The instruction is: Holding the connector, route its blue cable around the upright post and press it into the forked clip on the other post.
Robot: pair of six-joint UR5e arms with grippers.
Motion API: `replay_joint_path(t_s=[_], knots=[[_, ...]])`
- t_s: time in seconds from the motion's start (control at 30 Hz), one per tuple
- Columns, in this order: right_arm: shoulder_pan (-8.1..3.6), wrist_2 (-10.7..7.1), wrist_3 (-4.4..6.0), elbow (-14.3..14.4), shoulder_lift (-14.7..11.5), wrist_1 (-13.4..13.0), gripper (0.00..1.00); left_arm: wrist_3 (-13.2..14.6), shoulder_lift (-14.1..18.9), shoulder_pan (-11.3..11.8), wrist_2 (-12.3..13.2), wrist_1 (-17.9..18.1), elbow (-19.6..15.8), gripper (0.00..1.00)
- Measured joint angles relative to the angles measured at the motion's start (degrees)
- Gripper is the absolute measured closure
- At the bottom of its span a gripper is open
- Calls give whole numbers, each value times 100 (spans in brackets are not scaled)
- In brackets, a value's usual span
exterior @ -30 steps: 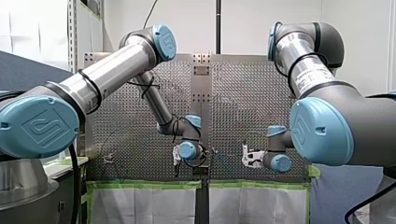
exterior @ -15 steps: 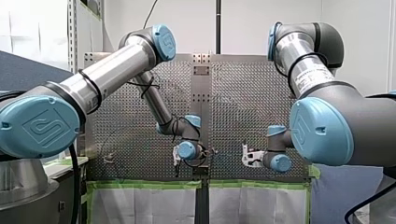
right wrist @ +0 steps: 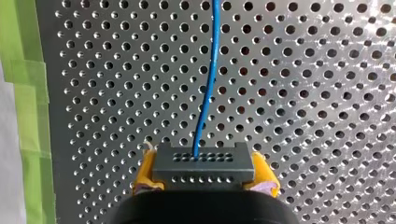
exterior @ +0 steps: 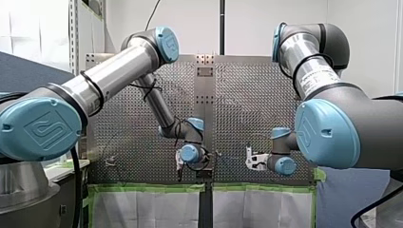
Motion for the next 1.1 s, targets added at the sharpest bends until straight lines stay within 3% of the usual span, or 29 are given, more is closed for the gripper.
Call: replay_joint_path(t_s=[0.2, 0.5, 1.1], knots=[[-24, 61, -4, -15, 7, 25, 100, -62, -210, 8, 81, 24, 80, 98], [-49, 81, 19, -65, 15, 36, 100, -114, -243, 79, 195, -16, 227, 98], [-153, 120, 84, -316, 31, 211, 100, -114, -245, 108, 254, -496, 775, 98]])
